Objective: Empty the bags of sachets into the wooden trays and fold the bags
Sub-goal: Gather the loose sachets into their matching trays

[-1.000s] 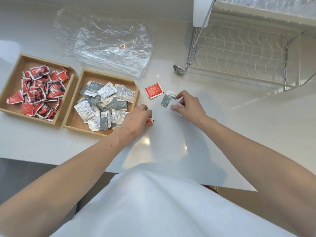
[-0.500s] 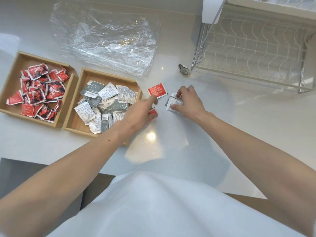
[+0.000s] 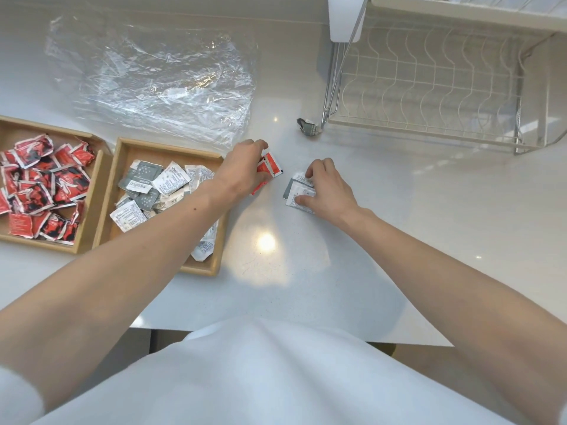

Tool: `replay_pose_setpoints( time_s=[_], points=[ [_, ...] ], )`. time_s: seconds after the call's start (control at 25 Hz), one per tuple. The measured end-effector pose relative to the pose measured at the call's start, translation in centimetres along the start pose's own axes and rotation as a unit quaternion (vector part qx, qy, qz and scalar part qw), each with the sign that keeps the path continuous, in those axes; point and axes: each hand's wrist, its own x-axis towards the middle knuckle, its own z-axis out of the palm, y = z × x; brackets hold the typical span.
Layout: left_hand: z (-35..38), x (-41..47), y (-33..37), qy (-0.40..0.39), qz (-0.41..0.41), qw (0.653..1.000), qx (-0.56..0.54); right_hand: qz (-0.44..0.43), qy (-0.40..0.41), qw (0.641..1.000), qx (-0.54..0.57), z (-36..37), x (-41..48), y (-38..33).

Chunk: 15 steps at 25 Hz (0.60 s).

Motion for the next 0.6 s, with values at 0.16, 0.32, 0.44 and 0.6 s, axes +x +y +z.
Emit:
replay_pose_setpoints(
  time_s=[0.16,0.32,0.44,0.6],
  points=[
    [0.23,0.24,-0.09,-0.008,-0.016,1.0,0.015,0.014,-0.019,1.0,0.001,-0.07,0.24,-0.26],
    [0.29,0.29,-0.07,0.002,-0.003,1.0,0.022,0.025,-0.025,0.999,0.0,-0.19,0.37,-0.12],
    [0.34,0.11,-0.17,0.009,0.005,0.999,0.037,0.015,-0.02,1.0,0.007,-0.19,0.15,-0.12],
    [0.47,-0.48,-0.08,0.003,-0.007,0.998,0.061,0.016,-0.026,0.998,0.057,-0.58,-0.06,0.26]
  ],
)
